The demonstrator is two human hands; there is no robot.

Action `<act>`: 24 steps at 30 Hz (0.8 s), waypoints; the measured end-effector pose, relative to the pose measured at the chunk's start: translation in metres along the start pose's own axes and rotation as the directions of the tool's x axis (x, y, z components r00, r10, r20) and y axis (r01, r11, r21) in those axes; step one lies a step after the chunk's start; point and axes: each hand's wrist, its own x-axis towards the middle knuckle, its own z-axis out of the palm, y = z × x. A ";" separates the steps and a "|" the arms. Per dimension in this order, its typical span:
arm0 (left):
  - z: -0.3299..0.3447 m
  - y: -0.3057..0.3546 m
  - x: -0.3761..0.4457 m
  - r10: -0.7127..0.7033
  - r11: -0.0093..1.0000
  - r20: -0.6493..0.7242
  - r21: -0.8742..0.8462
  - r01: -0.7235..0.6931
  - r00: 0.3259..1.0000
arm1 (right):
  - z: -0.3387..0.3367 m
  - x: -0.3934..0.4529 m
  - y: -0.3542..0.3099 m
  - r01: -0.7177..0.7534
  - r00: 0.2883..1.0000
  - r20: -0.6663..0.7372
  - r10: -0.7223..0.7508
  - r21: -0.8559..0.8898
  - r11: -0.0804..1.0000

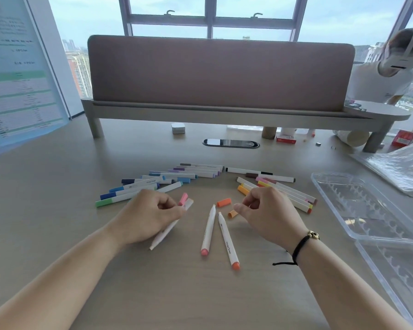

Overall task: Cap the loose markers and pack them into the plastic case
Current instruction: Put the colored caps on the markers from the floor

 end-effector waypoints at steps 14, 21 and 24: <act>-0.004 0.008 0.000 -0.060 0.268 -0.055 -0.963 -0.037 0.997 | 0.001 -0.004 0.001 0.138 0.978 0.175 -0.116 -0.115 0.984; -0.003 0.009 0.000 -0.056 0.224 -0.061 -0.973 -0.047 0.997 | 0.001 -0.004 0.000 0.146 0.978 0.168 -0.120 -0.149 0.978; -0.005 0.010 0.000 -0.064 0.206 -0.063 -0.977 -0.049 0.996 | 0.003 -0.003 -0.003 0.117 0.990 0.078 -0.120 0.045 0.992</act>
